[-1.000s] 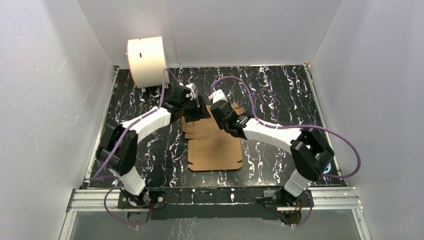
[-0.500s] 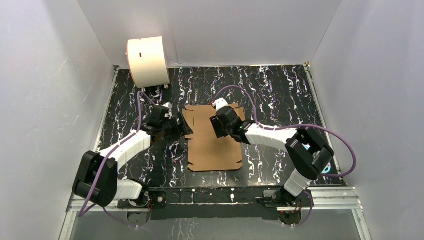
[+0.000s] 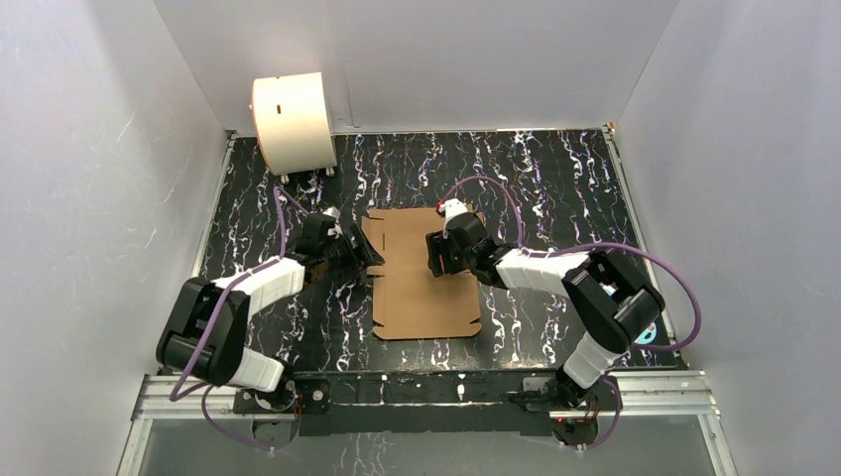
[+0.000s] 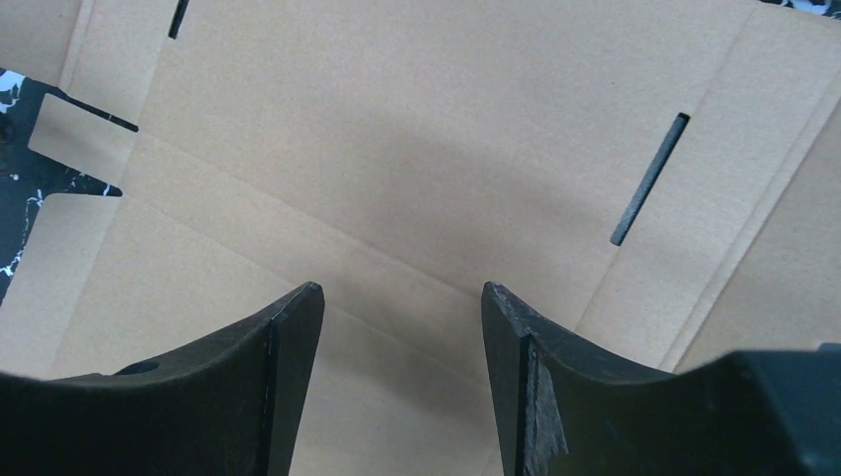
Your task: Fold the paper box
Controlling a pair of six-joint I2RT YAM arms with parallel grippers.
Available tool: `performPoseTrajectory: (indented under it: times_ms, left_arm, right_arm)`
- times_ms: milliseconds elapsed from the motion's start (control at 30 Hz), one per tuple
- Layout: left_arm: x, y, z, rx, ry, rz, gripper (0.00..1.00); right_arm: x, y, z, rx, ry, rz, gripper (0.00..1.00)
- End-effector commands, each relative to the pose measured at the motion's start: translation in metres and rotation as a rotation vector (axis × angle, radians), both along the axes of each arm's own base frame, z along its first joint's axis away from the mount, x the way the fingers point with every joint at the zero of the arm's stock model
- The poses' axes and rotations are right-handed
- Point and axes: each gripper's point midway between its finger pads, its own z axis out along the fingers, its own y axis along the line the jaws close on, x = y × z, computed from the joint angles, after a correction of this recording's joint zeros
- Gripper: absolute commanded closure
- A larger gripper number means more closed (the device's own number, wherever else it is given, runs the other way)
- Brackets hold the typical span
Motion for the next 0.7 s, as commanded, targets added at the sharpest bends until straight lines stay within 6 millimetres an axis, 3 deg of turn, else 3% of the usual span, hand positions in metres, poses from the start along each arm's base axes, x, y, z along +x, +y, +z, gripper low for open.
performPoseTrajectory:
  times_ms: [0,333,667]
  left_arm:
    - [0.009,-0.002,-0.002,-0.020,-0.023,0.002,0.26]
    - [0.009,-0.015,-0.003,-0.085,-0.038,-0.048,0.32]
    - [0.005,-0.023,0.013,-0.122,-0.058,-0.077,0.49]
  right_arm:
    - [0.007,0.012,0.005,0.076,-0.015,0.010,0.31]
    - [0.004,0.010,-0.009,0.059,0.007,0.010,0.28]
    - [0.003,0.007,-0.021,0.040,0.034,-0.001,0.27]
